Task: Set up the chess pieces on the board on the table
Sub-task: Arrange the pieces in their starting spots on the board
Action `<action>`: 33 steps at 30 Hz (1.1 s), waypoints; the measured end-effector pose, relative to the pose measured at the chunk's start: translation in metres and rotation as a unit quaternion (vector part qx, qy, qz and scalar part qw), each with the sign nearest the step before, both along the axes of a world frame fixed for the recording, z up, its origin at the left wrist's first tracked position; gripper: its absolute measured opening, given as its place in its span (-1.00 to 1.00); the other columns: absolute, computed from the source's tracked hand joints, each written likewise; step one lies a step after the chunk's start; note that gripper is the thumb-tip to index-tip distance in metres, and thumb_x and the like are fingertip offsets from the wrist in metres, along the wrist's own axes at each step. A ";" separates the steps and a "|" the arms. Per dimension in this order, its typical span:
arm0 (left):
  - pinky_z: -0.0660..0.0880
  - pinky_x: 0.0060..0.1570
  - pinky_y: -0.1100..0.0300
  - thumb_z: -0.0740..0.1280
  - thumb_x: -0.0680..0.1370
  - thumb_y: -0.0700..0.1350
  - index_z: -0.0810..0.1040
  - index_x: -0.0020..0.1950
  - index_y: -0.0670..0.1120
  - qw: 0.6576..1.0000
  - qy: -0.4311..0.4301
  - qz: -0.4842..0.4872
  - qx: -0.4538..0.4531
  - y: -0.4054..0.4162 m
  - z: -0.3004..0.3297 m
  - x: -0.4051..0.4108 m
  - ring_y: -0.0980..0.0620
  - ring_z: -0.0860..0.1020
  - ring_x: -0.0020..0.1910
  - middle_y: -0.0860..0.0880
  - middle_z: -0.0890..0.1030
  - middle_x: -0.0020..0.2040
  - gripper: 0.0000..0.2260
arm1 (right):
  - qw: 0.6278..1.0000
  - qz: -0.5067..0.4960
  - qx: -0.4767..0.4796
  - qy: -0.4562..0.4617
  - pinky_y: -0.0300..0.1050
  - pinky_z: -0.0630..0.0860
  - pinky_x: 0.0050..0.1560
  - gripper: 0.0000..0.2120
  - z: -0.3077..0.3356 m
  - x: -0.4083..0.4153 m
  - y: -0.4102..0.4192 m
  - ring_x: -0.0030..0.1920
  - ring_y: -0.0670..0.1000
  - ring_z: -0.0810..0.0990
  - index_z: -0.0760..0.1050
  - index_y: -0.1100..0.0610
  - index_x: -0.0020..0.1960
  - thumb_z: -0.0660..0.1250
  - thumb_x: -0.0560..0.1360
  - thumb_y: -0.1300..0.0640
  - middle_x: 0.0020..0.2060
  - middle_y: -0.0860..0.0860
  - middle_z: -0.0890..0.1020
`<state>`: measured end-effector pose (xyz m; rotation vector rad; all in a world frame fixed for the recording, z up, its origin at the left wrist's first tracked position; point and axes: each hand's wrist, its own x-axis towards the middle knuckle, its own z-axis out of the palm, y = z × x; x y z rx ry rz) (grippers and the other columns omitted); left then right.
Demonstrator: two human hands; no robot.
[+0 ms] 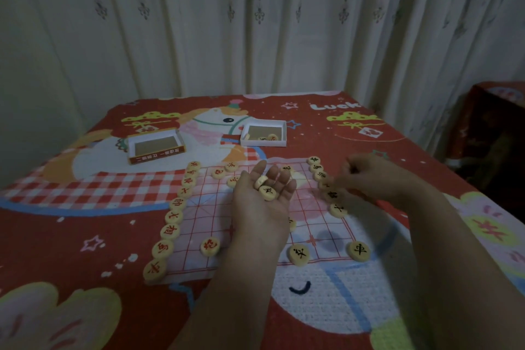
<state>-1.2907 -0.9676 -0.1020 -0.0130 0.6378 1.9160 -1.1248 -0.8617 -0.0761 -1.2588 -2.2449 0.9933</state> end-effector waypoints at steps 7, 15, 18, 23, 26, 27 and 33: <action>0.53 0.22 -0.09 0.29 0.62 -0.14 0.51 0.25 -0.24 1.000 0.005 -0.022 0.016 0.001 0.005 0.000 -0.19 0.65 0.10 -0.26 0.60 0.21 -0.75 | 0.982 0.085 0.053 0.161 -0.14 0.53 -0.31 -0.80 -0.001 -0.055 -0.038 -0.37 0.04 0.59 0.61 0.15 -0.09 0.44 0.50 0.01 -0.31 0.05 0.68; 0.49 0.26 -0.16 0.25 0.65 -0.08 0.57 0.17 -0.01 0.999 0.029 -0.043 0.017 0.004 0.000 0.000 -0.16 0.61 0.19 -0.17 0.61 0.24 -0.85 | 0.980 0.135 0.057 0.133 -0.29 0.47 -0.34 -0.91 -0.008 -0.073 -0.051 -0.42 -0.17 0.48 0.60 0.20 -0.09 0.48 0.48 0.19 -0.40 -0.04 0.57; 0.51 0.23 -0.16 0.19 0.67 -0.13 0.55 0.20 -0.03 0.999 0.053 -0.007 0.009 0.007 -0.002 0.001 -0.14 0.62 0.16 -0.15 0.64 0.17 -0.81 | 0.979 0.142 0.041 0.143 -0.21 0.56 -0.26 -0.89 -0.007 -0.071 -0.050 -0.34 -0.14 0.56 0.58 0.16 -0.13 0.51 0.44 0.21 -0.31 0.00 0.64; 0.51 0.22 -0.10 0.13 0.68 -0.21 0.46 0.30 -0.10 0.997 0.053 0.055 0.025 0.004 -0.002 -0.013 -0.13 0.62 0.14 -0.13 0.63 0.10 -0.77 | 0.974 0.042 -0.012 0.224 -0.29 0.51 -0.38 -0.91 -0.002 -0.069 -0.046 -0.41 -0.15 0.54 0.60 0.23 -0.11 0.49 0.45 0.23 -0.32 0.07 0.64; 0.48 0.28 -0.05 0.12 0.69 -0.19 0.44 0.34 -0.13 0.996 0.020 0.089 0.011 0.003 -0.005 -0.019 -0.12 0.63 0.08 -0.15 0.61 0.09 -0.75 | 0.970 -0.088 0.007 0.227 -0.33 0.41 -0.51 -0.90 0.000 -0.054 -0.029 -0.50 -0.17 0.47 0.62 0.22 -0.11 0.46 0.50 0.18 -0.35 0.00 0.63; 0.49 0.26 -0.05 0.14 0.68 -0.18 0.45 0.33 -0.14 0.996 0.015 0.090 0.005 0.002 -0.005 -0.019 -0.12 0.63 0.06 -0.15 0.62 0.06 -0.75 | 0.971 -0.111 0.007 0.213 -0.30 0.41 -0.53 -0.90 -0.001 -0.050 -0.025 -0.51 -0.13 0.46 0.61 0.22 -0.13 0.45 0.50 0.18 -0.35 0.04 0.62; 0.58 0.08 -0.02 0.22 0.66 -0.15 0.51 0.25 -0.15 0.995 0.006 0.094 -0.031 0.002 -0.005 -0.015 -0.13 0.63 -0.05 -0.12 0.58 -0.11 -0.80 | 0.985 -0.127 0.001 0.120 -0.23 0.34 -0.51 -0.78 -0.009 -0.055 -0.014 -0.52 -0.01 0.39 0.57 0.20 -0.30 0.41 0.52 0.24 -0.59 -0.07 0.52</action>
